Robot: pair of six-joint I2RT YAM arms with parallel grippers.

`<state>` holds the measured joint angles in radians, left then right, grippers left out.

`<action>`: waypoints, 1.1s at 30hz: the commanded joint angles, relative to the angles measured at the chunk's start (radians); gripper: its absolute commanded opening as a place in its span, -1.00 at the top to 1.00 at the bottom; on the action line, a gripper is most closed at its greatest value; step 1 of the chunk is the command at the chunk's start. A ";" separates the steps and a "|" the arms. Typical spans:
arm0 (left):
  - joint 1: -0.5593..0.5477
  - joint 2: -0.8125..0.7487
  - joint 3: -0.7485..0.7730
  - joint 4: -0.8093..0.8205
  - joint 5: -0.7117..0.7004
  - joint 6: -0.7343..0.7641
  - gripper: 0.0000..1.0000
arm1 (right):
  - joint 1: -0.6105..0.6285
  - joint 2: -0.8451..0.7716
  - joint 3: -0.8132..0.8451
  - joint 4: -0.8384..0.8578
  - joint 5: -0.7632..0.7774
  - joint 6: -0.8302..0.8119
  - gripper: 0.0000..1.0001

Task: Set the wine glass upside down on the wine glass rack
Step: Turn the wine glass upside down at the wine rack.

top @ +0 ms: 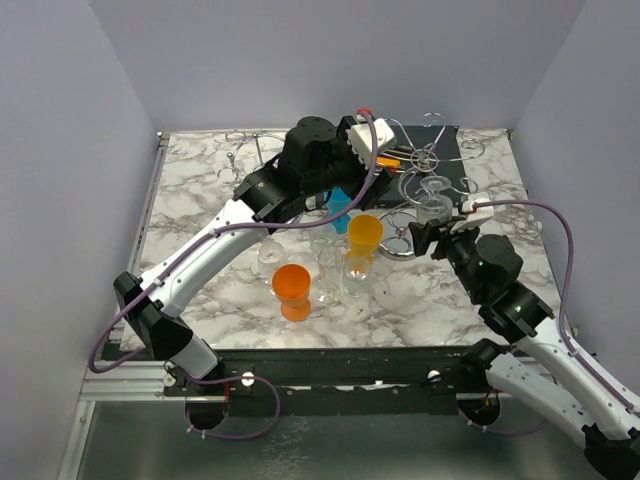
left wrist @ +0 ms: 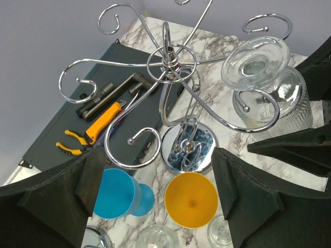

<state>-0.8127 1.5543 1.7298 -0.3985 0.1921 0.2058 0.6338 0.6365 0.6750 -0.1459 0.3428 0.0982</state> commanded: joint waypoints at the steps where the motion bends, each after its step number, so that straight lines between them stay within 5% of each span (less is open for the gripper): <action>1: 0.005 -0.032 -0.023 -0.002 -0.026 0.008 -0.80 | 0.004 0.012 -0.019 0.196 0.015 -0.031 0.99; 15: 0.044 -0.027 -0.045 -0.003 -0.005 -0.003 -0.58 | 0.004 0.022 -0.108 0.305 0.060 -0.004 0.99; 33: 0.102 0.020 -0.050 0.006 0.190 0.036 -0.28 | 0.004 0.144 -0.172 0.624 0.016 -0.061 0.99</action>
<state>-0.7128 1.5570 1.6894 -0.3985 0.3092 0.2188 0.6338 0.7597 0.5056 0.3252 0.3763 0.0502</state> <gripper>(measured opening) 0.651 0.731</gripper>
